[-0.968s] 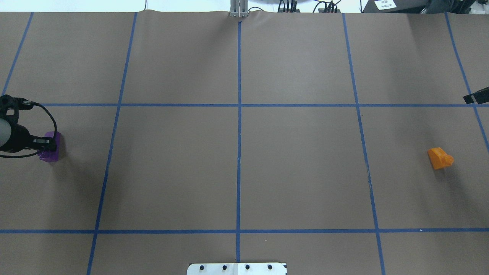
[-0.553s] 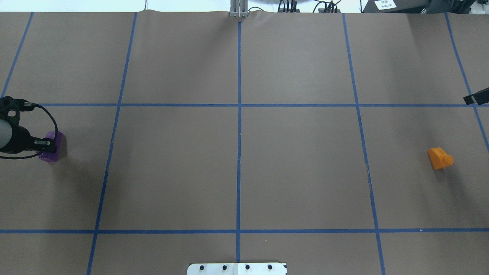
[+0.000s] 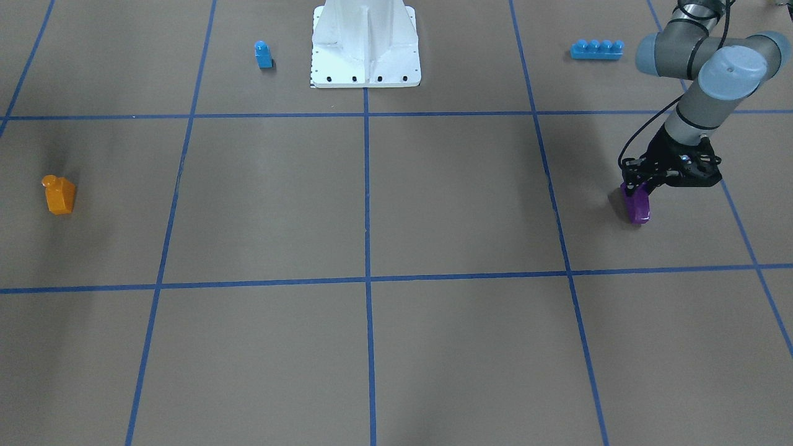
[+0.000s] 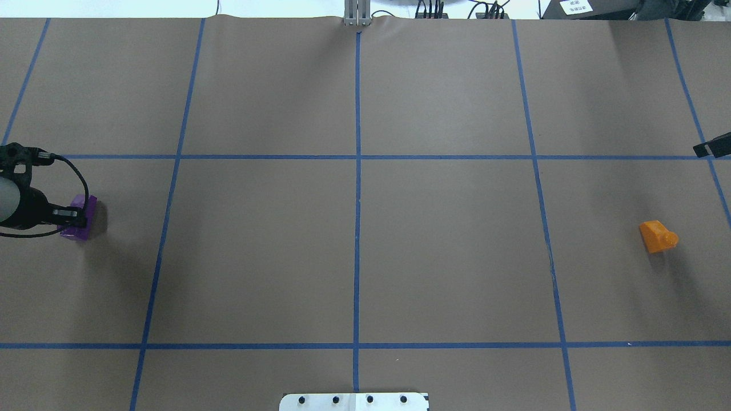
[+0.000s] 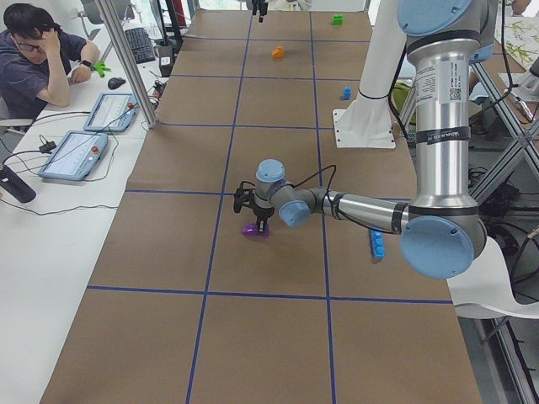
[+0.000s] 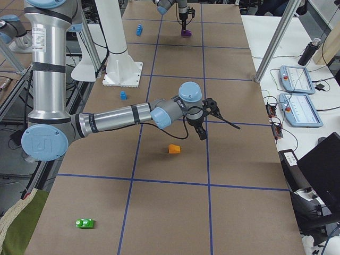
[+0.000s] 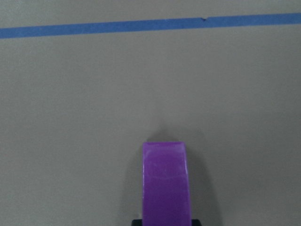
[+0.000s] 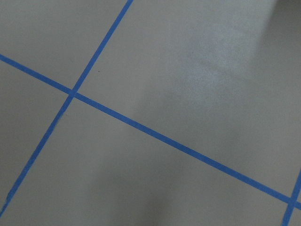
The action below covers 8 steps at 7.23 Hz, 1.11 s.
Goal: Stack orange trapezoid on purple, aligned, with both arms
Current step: 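Lower the left gripper onto the purple trapezoid block and grasp it, then carry the purple block with the left gripper to the table center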
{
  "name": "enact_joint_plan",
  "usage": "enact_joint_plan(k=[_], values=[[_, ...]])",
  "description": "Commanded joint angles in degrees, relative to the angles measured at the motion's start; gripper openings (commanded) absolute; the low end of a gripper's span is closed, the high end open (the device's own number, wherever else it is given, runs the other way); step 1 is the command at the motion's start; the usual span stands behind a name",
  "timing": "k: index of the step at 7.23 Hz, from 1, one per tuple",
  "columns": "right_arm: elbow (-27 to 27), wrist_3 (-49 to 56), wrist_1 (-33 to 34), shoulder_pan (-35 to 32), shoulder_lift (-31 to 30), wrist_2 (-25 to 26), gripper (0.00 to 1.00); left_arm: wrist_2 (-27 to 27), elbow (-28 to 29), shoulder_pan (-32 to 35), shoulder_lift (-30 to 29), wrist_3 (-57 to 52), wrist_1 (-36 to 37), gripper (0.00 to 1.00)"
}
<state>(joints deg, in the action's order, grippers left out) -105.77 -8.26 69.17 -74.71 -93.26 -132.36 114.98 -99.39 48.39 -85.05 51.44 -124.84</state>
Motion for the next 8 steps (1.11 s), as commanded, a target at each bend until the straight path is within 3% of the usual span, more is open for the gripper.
enact_joint_plan(k=[1, 4, 6, 8], values=[[-0.1, 0.0, -0.1, 0.0, -0.3, -0.1, 1.0, 1.5, -5.7, -0.1, -4.7, -0.1, 10.5, 0.0], [0.0, 0.0, 0.0, 0.0, -0.5, 0.0, 1.0, 0.7, -6.5, -5.9, -24.3, 0.9, 29.6, 0.0], [0.0, 0.0, 0.1, 0.0, -0.5, -0.1, 1.0, -0.3, -5.1, -14.5, -38.4, 7.0, 41.6, 0.0], [0.0, -0.3, 0.3, 0.1, -0.7, -0.1, 1.0, -6.1, 1.1, -21.6, -46.7, 16.5, 41.5, 0.0]])
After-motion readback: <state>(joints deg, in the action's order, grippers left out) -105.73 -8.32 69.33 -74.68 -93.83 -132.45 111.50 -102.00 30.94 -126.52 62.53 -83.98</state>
